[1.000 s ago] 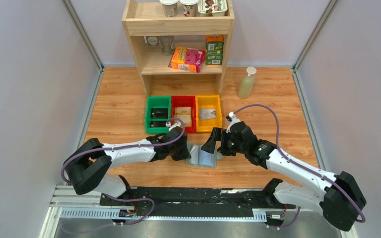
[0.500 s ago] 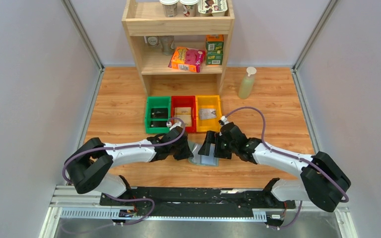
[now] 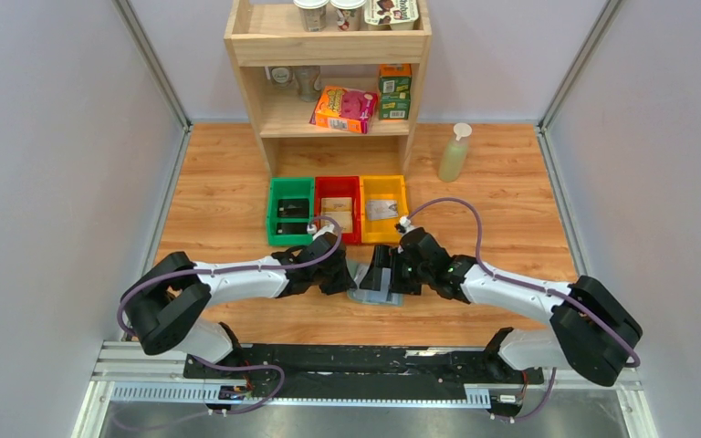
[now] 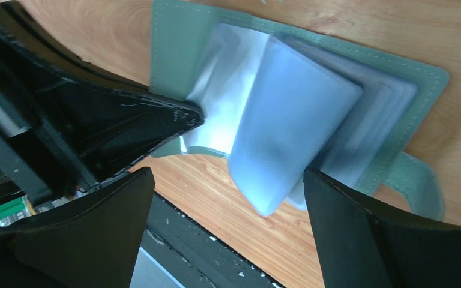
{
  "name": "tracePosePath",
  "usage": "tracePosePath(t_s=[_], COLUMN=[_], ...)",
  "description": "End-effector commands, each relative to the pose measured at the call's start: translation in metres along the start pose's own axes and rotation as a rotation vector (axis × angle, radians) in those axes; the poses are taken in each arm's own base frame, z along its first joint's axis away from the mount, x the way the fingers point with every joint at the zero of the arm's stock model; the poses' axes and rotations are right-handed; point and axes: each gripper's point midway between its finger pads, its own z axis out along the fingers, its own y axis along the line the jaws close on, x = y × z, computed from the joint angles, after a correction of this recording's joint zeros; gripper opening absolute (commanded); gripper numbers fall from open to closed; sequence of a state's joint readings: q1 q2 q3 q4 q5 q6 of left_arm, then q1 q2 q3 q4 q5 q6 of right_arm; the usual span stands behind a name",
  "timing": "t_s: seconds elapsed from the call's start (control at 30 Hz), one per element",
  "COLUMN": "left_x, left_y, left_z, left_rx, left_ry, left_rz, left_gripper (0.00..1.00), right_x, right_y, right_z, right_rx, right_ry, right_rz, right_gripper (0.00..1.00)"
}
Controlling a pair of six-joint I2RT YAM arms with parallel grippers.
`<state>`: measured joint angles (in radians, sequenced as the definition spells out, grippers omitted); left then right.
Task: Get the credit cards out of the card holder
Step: Open the card holder at the center of the board.
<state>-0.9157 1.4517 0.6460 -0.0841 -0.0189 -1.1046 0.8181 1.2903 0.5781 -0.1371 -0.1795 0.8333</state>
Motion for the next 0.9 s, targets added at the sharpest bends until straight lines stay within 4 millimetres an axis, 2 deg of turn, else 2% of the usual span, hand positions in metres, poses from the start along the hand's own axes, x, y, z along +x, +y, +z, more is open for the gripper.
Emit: tracePosePath(t_s=[0.0, 0.27, 0.43, 0.47, 0.63, 0.87], left_x=[-0.001, 0.003, 0.003, 0.003, 0.005, 0.002], left_y=[-0.009, -0.010, -0.010, -0.009, -0.003, 0.011], left_z=[0.002, 0.002, 0.001, 0.000, -0.007, -0.016], left_rx=[0.037, 0.046, 0.055, 0.057, 0.066, 0.088], left_ry=[-0.004, 0.016, 0.011, 0.008, -0.007, -0.083], left_rz=[-0.016, -0.021, -0.033, -0.036, -0.064, -0.142], left_gripper=[0.00, 0.00, 0.01, 0.01, 0.05, 0.15], right_x=[-0.022, -0.023, -0.022, -0.025, -0.025, -0.022], right_y=[0.048, 0.064, 0.067, 0.072, 0.087, 0.092], right_z=[-0.016, -0.020, -0.015, -0.015, -0.010, 0.006], right_rx=[-0.152, -0.214, -0.230, -0.254, -0.312, -0.309], right_ry=[-0.065, -0.065, -0.052, -0.062, -0.045, -0.011], right_rz=[-0.033, -0.045, -0.049, -0.055, -0.059, -0.054], right_gripper=[0.96, 0.96, 0.97, 0.98, 1.00, 1.00])
